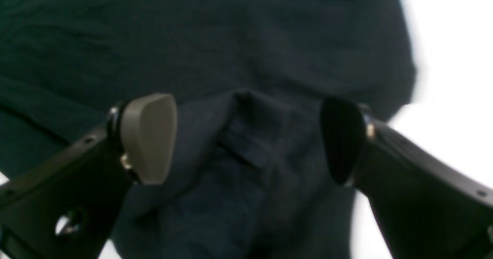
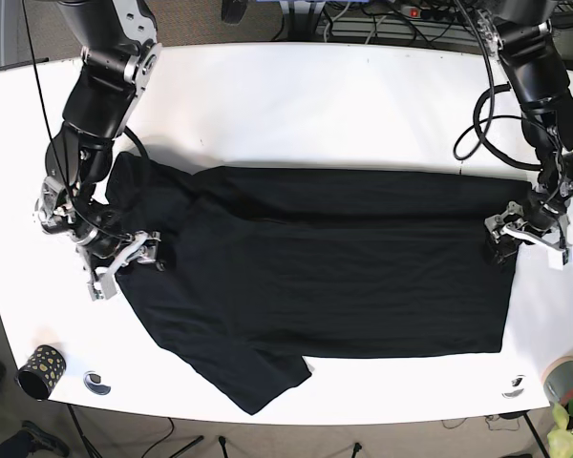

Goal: Fold the T-shirt properly
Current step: 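Lift the grasped edge with both grippers and fold it toward the hem, then regrasp the folded edge with both grippers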

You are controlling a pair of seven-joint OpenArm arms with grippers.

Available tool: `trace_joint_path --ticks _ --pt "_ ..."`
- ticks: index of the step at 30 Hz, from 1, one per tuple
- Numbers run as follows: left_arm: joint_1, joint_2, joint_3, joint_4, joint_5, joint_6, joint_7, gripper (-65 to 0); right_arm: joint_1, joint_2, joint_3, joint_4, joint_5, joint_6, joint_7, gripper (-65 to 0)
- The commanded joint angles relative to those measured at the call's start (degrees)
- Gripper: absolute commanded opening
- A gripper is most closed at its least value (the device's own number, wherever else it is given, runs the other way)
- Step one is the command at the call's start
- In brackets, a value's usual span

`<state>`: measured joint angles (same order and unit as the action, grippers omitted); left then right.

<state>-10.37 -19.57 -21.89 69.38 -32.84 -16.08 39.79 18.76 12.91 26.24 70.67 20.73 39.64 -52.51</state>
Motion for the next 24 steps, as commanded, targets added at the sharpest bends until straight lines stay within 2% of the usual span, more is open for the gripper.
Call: trace_joint_path --ticks 1,6,11,14,18,24 --pt "-1.37 -3.24 2.51 2.04 -0.61 -0.32 -1.50 -9.2 -0.87 1.47 0.18 5.59 0.85 0.36 1.13 -10.8" --pt "3.65 -6.23 4.44 7.76 -0.61 -0.32 -2.12 -11.7 -8.70 1.47 0.62 16.14 0.94 0.36 -1.33 -13.8" --pt "10.33 -8.25 4.53 12.07 -0.35 -0.32 -7.13 -11.7 -17.40 1.03 0.71 26.51 0.94 0.36 -3.53 -14.9" --pt "13.40 -8.60 4.62 12.07 1.76 -0.32 -10.12 -11.7 -22.24 0.94 0.71 31.00 0.68 0.36 -3.44 -14.9" --pt "15.16 -7.99 4.70 10.31 7.04 -0.32 -13.37 -11.7 -27.07 0.85 0.71 34.34 1.11 0.36 -3.44 -14.9" --pt "14.81 -5.09 5.49 7.67 10.55 -0.32 -16.36 -11.7 -28.65 -0.29 0.71 31.79 0.50 0.36 -3.01 -14.9"
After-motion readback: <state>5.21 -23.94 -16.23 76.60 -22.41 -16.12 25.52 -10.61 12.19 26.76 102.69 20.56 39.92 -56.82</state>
